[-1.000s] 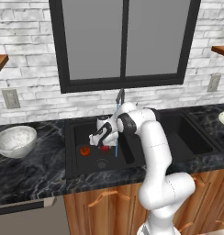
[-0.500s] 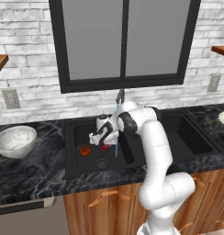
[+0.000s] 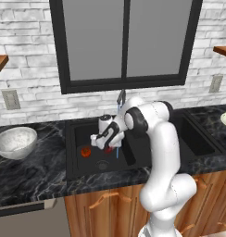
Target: Pick the tomatos from the sink and place them in one bowl. Place the carrot in the other bowl. Then turn off the sink faucet.
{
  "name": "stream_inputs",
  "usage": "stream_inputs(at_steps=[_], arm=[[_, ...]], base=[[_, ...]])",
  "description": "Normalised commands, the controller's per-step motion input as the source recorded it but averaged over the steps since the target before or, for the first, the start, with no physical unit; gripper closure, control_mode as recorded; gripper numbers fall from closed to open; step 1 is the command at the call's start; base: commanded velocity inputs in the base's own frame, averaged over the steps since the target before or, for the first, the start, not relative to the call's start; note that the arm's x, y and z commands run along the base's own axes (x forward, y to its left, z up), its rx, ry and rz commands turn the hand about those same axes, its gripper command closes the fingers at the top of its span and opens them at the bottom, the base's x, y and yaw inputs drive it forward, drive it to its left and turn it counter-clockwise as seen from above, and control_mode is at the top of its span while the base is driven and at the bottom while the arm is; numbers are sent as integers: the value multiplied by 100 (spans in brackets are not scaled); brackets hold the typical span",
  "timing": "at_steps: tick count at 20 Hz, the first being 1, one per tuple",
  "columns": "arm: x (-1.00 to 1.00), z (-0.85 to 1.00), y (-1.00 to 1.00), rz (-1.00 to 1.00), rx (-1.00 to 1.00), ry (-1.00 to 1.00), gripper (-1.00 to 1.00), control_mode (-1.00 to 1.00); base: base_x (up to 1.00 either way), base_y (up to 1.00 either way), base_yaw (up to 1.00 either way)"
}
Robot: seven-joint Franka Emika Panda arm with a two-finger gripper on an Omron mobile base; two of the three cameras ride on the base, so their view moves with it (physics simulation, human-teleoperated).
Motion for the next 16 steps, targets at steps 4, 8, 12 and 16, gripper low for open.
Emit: stream_inputs(at_steps=[4,8,12,16], arm=[[-47,63,0,-3,0,-2,100,-100],[-52,59,1,-4,0,-2,100,-100],[-41,57,13,-2,0,0,100,-100],[-32,58,22,0,0,-1,100,-100]], base=[[0,0,0],[0,0,0],[0,0,0],[0,0,0]])
